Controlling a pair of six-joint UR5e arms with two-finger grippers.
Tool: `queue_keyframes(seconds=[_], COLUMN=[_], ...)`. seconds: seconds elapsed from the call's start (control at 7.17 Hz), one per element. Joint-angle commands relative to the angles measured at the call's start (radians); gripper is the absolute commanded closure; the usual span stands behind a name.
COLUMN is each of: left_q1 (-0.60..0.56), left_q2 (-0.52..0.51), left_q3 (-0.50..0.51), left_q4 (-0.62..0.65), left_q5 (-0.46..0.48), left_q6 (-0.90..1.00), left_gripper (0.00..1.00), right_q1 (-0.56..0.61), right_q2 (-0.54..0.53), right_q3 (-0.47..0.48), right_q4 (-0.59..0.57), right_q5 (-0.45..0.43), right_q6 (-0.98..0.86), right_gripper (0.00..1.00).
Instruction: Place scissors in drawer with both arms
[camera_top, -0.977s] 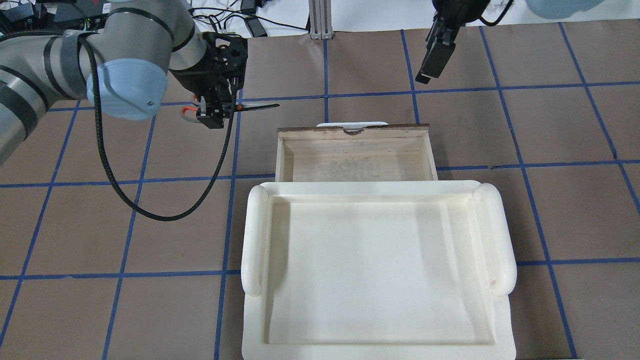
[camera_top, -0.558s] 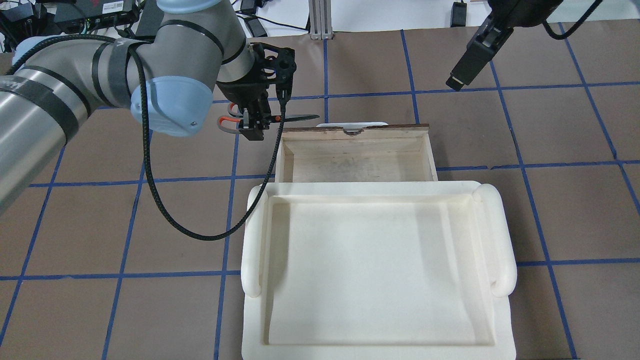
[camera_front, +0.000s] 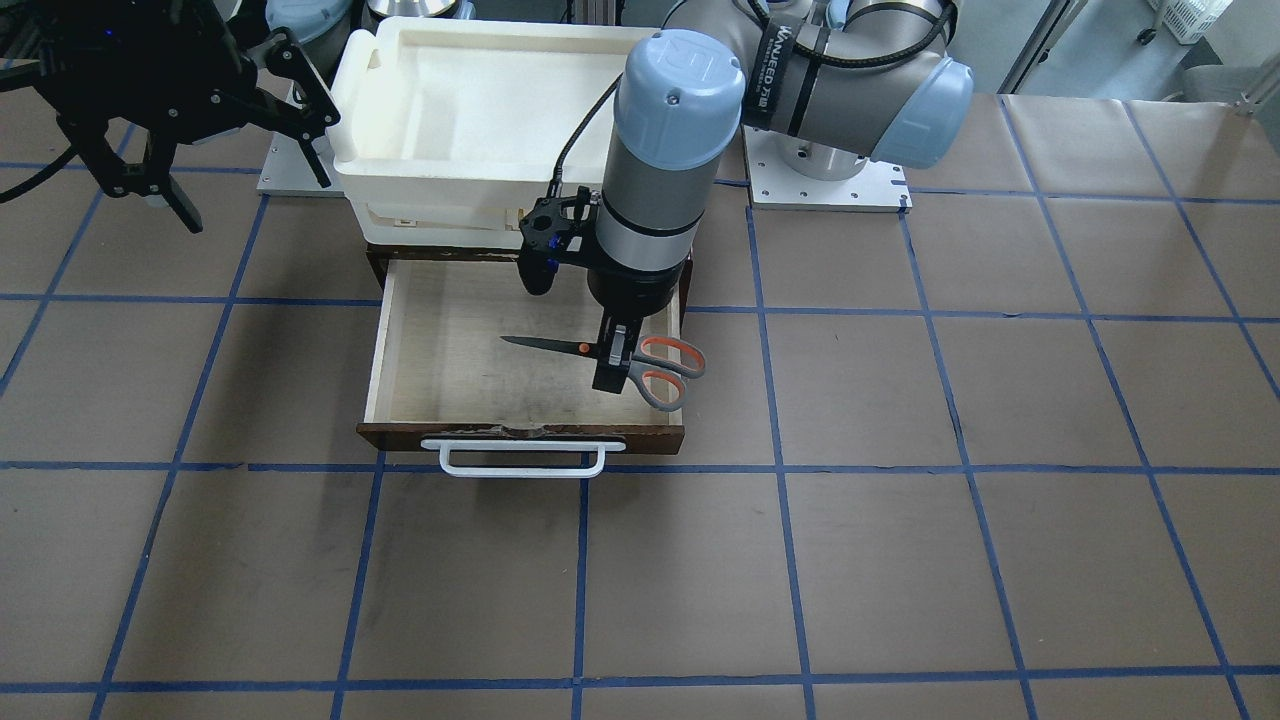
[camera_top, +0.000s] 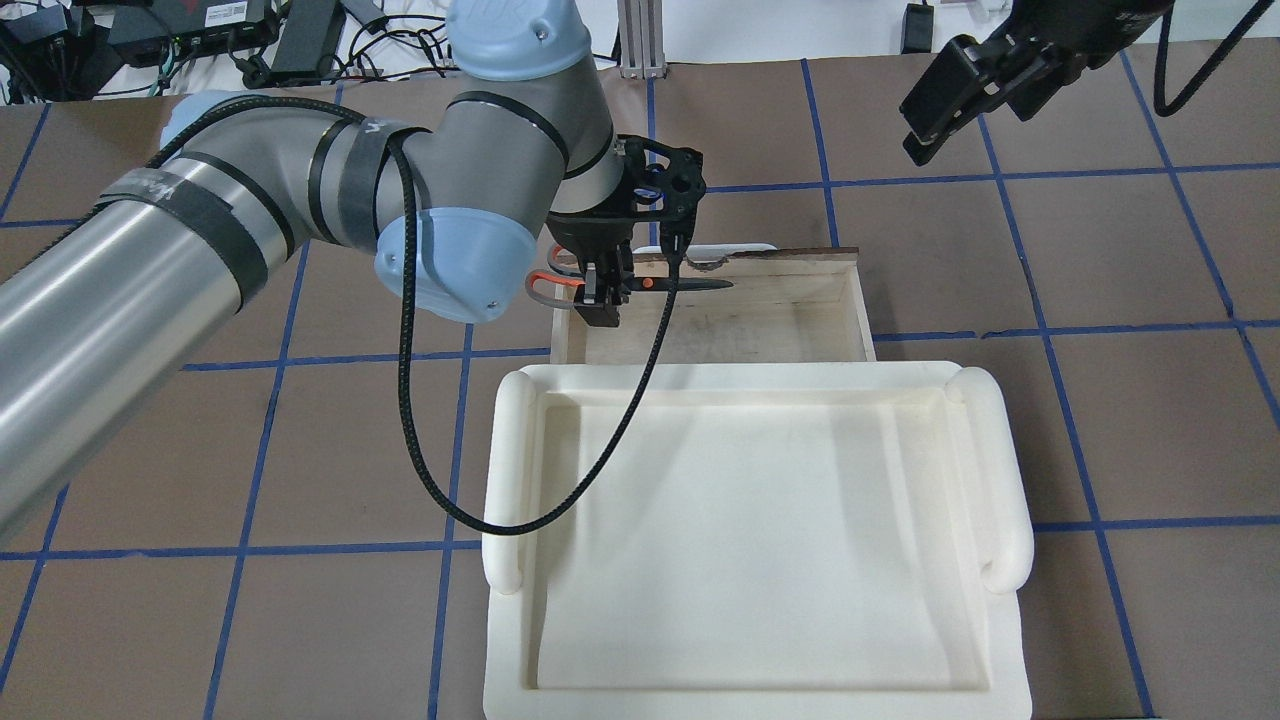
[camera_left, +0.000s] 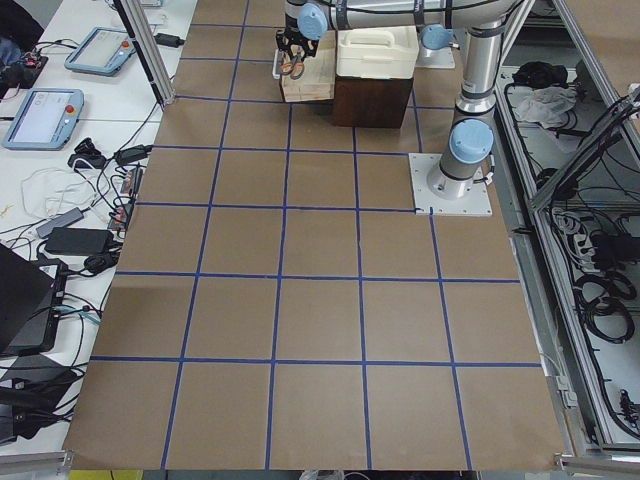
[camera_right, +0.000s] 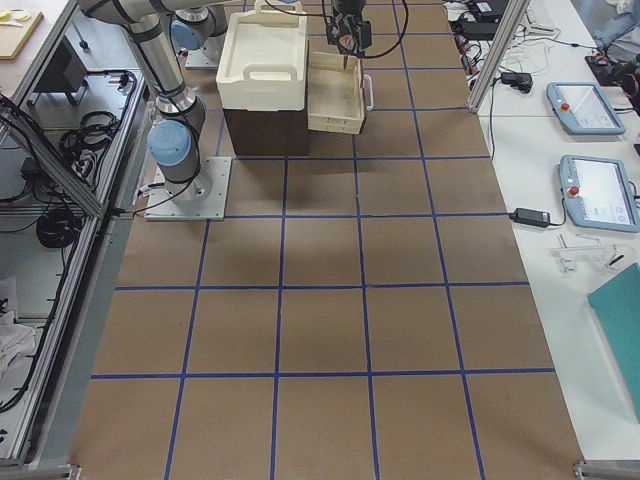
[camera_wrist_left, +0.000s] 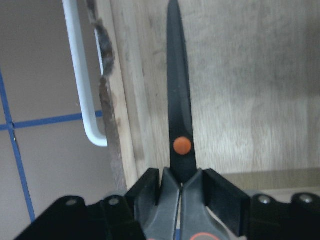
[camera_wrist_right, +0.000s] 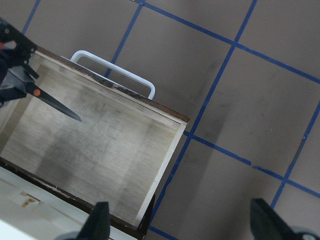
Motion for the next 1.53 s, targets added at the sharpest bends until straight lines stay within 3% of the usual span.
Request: queue_keyframes(seconds=[0.0,0.7,0.84,0.98,1.12,1.4], left_q1=[-0.043,-0.062,-0.062,-0.062,-0.062,-0.059], left_q2=[-0.009,-0.022,-0.022,-0.02,-0.02,0.021], left_q3=[-0.027,-0.064,-0.064,-0.064,-0.06,-0.046], left_q4=[-0.002,0.013,0.012,0.013,0.013,0.012], left_q5=[-0.017,-0.02,-0.015,-0.011,-0.011,-0.011], left_q6=[-0.022,-0.087,-0.093,-0.117,-0.177,-0.356], left_gripper=[1.0,1.0,0.7,0.34,0.23,0.19], right_q1=[-0.004,-0.035,-0.033,-0.03,-0.03,-0.031], right_q2=[-0.004,-0.022,-0.025,-0.03,-0.033,-0.035], right_q3=[0.0,0.014,0.021,0.035,0.038,0.04], right_q4=[0.026,0.078,0.081,0.08,0.078,0.077], right_q5=[0.001,-0.007,-0.055,-0.091,-0.088,-0.088], right_q6=[0.098,0.254,0.25,0.248,0.254,0.256], right_gripper=[0.0,0.0,0.0,0.0,0.0,0.0])
